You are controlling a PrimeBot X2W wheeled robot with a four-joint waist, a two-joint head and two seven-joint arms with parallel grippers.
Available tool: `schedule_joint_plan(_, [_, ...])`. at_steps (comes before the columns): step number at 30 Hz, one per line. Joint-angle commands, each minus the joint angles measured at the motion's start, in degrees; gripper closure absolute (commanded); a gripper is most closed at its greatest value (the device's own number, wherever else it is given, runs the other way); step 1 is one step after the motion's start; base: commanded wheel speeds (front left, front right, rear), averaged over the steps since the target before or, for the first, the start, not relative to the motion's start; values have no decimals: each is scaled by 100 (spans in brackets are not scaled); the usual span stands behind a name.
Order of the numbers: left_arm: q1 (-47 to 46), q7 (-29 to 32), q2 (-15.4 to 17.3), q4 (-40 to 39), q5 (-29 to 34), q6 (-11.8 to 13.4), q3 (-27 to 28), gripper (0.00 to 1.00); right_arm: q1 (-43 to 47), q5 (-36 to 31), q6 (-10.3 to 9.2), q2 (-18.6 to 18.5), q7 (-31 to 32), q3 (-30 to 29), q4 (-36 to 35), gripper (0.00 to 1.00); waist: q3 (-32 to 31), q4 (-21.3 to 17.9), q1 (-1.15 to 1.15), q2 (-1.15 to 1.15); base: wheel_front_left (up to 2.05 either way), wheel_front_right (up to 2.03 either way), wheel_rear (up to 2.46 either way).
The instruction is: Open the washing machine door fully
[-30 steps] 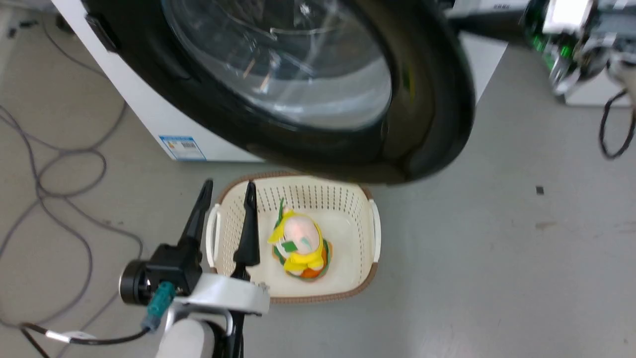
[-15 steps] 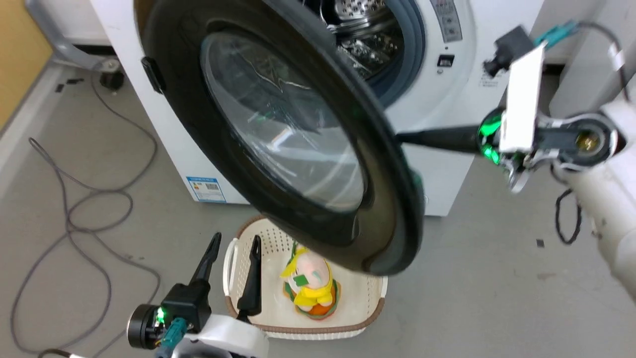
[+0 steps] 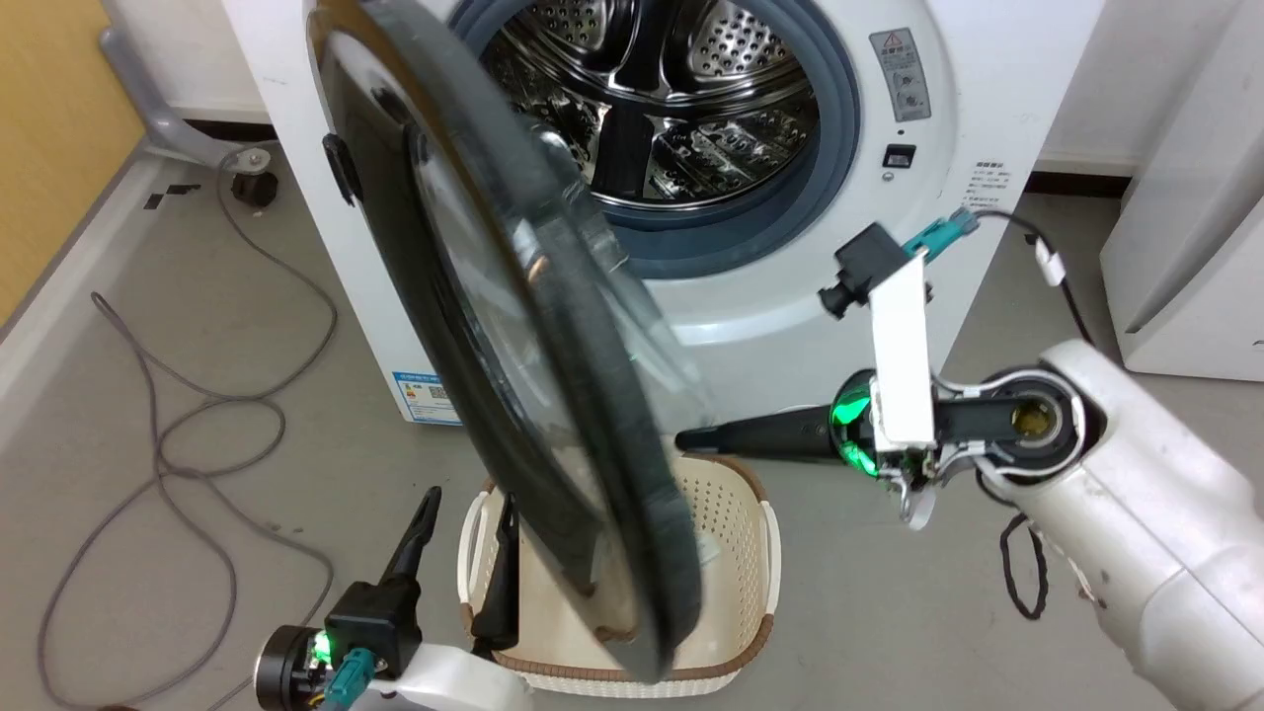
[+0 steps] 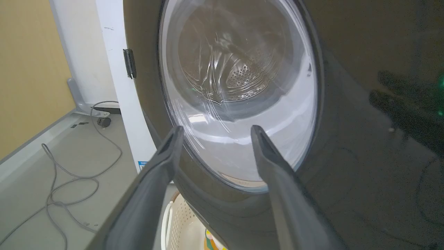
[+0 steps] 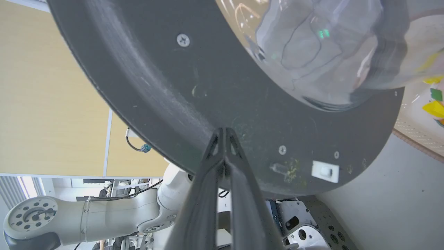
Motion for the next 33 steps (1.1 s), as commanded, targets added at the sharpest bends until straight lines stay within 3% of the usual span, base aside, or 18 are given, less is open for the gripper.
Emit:
schedule_joint_plan(1, [94,-25,7,15,23,-37,8,0,105,81,6,-49,-82,50,-143,100,-24,-9,-1,0,0,0,0])
schedule_joint_plan(9, [143,-25,7,38,34,-54,11,0,445,469,6,-351,-596,159,-755,100,-115,-20,-1,0,0,0,0])
schedule_joint_plan(11, [162,-25,7,42,44,-56,27,0,598,362,6,-477,-1197,30,-961,100,-119,-26,-1,0,0,0,0])
schedule_joint_plan(12, [169,-25,7,43,49,-57,39,0,717,263,6,-520,-1577,-53,-1056,93,-133,-31,-1,0,0,0,0])
schedule_joint_plan(14, [185,-25,7,44,60,-62,65,0,1054,116,6,-578,-2342,-248,-1254,0,-154,-37,-1,0,0,0,0])
schedule_joint_plan(26, [331,-25,45,83,89,-106,327,0,3442,-899,6,-810,-6344,-963,-1540,0,-312,-313,-1,0,0,0,0])
schedule_joint_plan(30, [367,-25,56,104,78,-118,438,0,4033,-1534,6,-763,-6740,-1401,-1187,0,-371,-400,-1,0,0,0,0])
schedule_joint_plan(33, [385,-25,54,99,71,-111,518,0,4387,-2629,6,-348,-6752,-2492,-854,0,-394,-450,-1,0,0,0,0])
